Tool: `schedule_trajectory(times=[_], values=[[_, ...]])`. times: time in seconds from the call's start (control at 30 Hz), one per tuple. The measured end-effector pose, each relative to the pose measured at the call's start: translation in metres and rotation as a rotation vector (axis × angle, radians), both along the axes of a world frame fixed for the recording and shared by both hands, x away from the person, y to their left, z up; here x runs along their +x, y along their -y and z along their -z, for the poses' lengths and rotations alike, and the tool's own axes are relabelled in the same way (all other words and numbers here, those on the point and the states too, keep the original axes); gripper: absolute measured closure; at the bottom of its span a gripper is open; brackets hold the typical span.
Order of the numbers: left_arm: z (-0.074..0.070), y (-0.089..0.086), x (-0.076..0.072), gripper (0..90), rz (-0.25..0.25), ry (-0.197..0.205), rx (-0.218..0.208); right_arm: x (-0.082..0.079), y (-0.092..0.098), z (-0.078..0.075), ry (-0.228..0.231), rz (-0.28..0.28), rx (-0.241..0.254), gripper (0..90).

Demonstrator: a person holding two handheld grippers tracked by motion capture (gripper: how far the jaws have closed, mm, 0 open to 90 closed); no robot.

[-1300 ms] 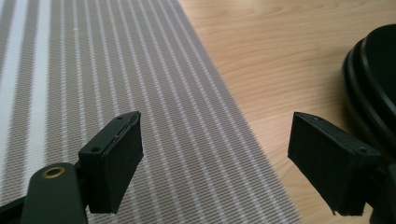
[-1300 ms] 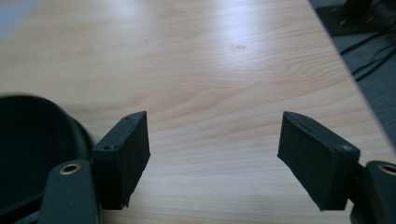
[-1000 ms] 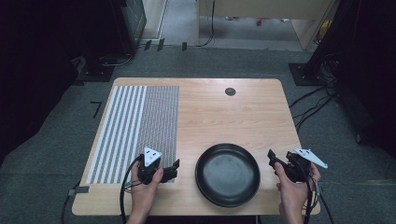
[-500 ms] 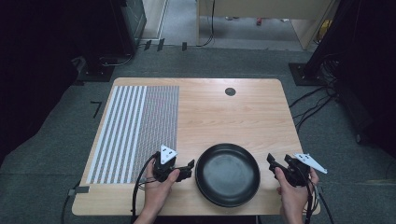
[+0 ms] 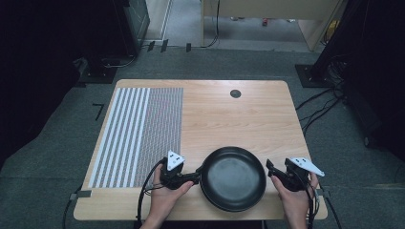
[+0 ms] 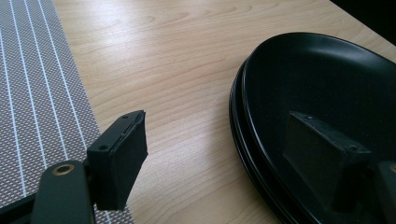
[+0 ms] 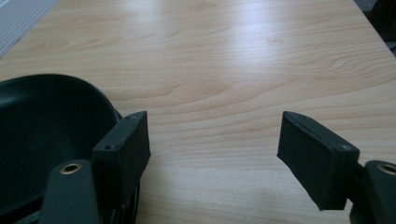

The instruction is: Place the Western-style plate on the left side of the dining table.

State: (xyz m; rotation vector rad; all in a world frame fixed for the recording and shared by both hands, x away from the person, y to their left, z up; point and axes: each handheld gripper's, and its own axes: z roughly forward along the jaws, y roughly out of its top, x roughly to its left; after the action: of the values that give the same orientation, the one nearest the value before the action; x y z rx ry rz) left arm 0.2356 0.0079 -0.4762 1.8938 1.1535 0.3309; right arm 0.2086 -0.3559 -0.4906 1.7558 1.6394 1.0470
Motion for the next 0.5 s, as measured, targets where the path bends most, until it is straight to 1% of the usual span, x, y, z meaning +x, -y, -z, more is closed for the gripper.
schedule_trajectory(times=[0.03, 0.13, 0.17, 0.23, 0.27, 0.3, 0.37, 0.43, 0.47, 0.5], values=[[0.000, 0.001, -0.001, 23.1, 0.003, -0.001, 0.002, 0.001, -0.003, 0.001, -0.001, -0.005, -0.014, 27.0], [0.002, 0.004, -0.003, 24.6, 0.017, -0.009, 0.001, 0.001, -0.005, 0.002, 0.005, -0.007, -0.026, 30.7], [0.002, 0.005, -0.003, 25.0, 0.021, -0.011, 0.000, 0.001, -0.006, 0.002, 0.008, -0.013, -0.027, 33.1], [0.002, 0.005, -0.004, 25.7, 0.026, -0.013, 0.000, 0.001, -0.007, 0.003, 0.013, -0.042, -0.021, 40.8], [0.003, 0.006, -0.004, 25.7, 0.031, -0.016, 0.002, 0.001, -0.007, 0.003, 0.013, -0.042, -0.021, 40.8], [0.004, 0.008, -0.005, 27.9, 0.037, -0.018, 0.001, 0.001, -0.008, 0.003, 0.023, -0.077, -0.002, 45.7], [0.004, 0.009, -0.005, 29.3, 0.040, -0.022, 0.004, 0.000, -0.010, 0.003, 0.040, -0.092, 0.023, 47.3], [0.006, 0.009, -0.005, 30.4, 0.037, -0.032, -0.002, 0.000, -0.012, 0.002, 0.050, -0.116, 0.054, 49.7], [0.006, 0.009, -0.005, 31.1, 0.037, -0.032, -0.002, 0.000, -0.012, 0.002, 0.050, -0.116, 0.054, 49.7], [0.007, 0.009, -0.005, 31.1, 0.041, -0.038, -0.004, -0.001, -0.013, 0.002, 0.052, -0.124, 0.055, 52.1]])
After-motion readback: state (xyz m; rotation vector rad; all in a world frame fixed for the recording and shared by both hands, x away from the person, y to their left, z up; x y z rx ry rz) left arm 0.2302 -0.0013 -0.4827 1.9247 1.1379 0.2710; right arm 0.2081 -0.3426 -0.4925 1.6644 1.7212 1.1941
